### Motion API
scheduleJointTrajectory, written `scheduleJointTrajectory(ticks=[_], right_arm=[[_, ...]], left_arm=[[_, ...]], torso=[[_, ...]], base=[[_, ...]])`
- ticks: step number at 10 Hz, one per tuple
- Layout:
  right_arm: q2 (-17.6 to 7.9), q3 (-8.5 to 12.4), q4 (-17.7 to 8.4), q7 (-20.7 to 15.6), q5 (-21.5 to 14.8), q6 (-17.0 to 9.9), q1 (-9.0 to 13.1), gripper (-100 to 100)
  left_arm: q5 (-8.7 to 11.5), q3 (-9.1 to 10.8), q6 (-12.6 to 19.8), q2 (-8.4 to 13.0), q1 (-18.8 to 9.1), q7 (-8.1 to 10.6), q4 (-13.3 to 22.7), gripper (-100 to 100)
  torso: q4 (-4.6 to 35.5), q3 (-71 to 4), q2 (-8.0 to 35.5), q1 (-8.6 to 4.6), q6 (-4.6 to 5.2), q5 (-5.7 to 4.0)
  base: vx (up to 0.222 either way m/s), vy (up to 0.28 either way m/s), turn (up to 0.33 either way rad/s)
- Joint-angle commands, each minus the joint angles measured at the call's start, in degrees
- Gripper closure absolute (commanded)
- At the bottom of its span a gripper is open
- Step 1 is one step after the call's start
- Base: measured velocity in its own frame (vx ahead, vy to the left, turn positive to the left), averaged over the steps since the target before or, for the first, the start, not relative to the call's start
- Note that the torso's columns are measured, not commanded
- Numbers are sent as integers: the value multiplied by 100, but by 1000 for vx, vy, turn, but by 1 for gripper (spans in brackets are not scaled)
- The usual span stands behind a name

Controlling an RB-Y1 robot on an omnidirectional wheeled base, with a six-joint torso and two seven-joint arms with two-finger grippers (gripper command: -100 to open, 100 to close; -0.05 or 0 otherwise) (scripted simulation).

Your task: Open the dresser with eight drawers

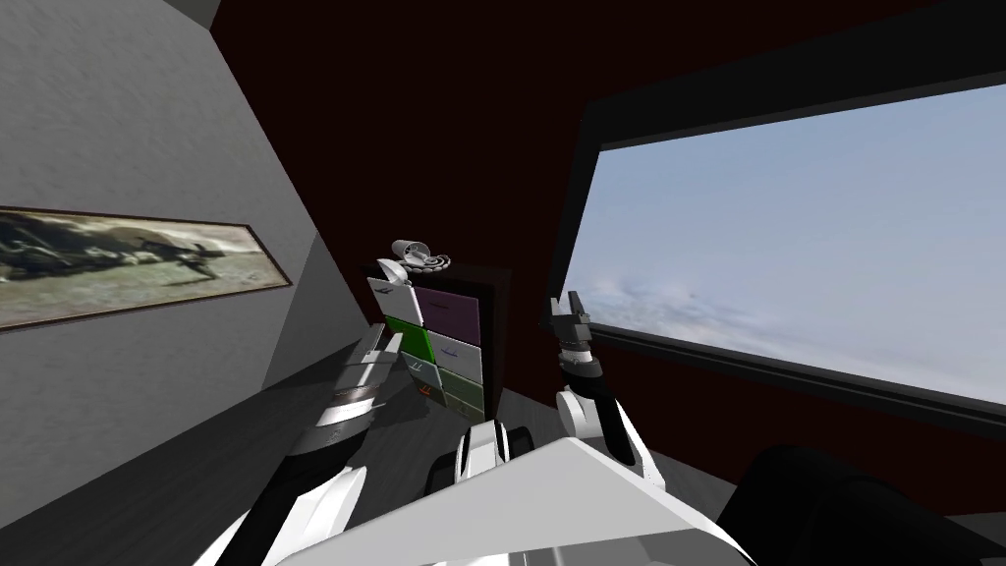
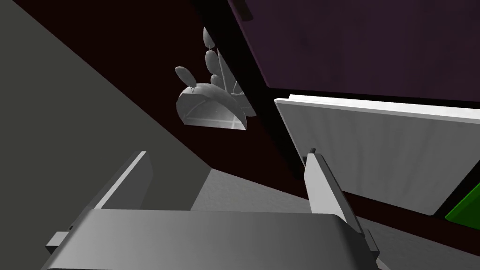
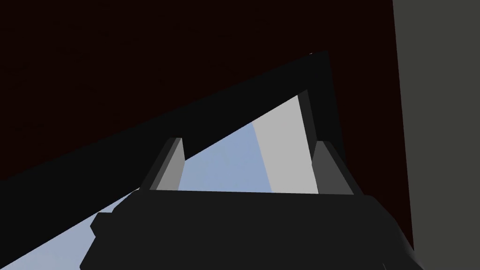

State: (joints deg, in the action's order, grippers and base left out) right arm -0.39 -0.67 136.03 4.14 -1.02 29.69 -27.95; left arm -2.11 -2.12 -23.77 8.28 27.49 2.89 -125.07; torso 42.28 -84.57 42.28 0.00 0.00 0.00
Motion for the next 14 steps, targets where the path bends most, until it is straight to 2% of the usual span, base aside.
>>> scheduleJointTrajectory(ticks=[1, 4, 9, 10, 13, 14], right_arm=[[0, 0, 0, 0, 0, 0, 0, 0], [0, 0, 0, 0, 0, 0, 0, 0], [0, 0, 0, 0, 0, 0, 0, 0], [0, 0, 0, 0, 0, 0, 0, 0], [0, 0, 0, 0, 0, 0, 0, 0], [0, 0, 0, 0, 0, 0, 0, 0]], left_arm=[[-60, -107, -46, -8, -94, -52, 363, -100], [-128, -231, -104, -86, -217, -103, 842, -100], [-204, -370, -169, -192, -355, -161, 1379, -100], [-235, -427, -196, -209, -412, -184, 1600, -100], [-287, -521, -240, -195, -506, -224, 1966, -100], [-325, -591, -272, -168, -576, -252, 2230, -100]], torso=[[0, 0, 0, 0, 0, 0], [0, 0, -1, 0, 0, 0], [0, 0, -1, 0, 0, 0], [0, 0, 0, 0, 0, 0], [0, 0, 0, 2, -1, 0], [0, 0, 0, 1, -1, 0]], base=[[-10, 6, -72], [-9, 5, -65], [-9, 6, -54], [-11, 6, -70], [-10, 6, -68], [-14, 6, -100]])
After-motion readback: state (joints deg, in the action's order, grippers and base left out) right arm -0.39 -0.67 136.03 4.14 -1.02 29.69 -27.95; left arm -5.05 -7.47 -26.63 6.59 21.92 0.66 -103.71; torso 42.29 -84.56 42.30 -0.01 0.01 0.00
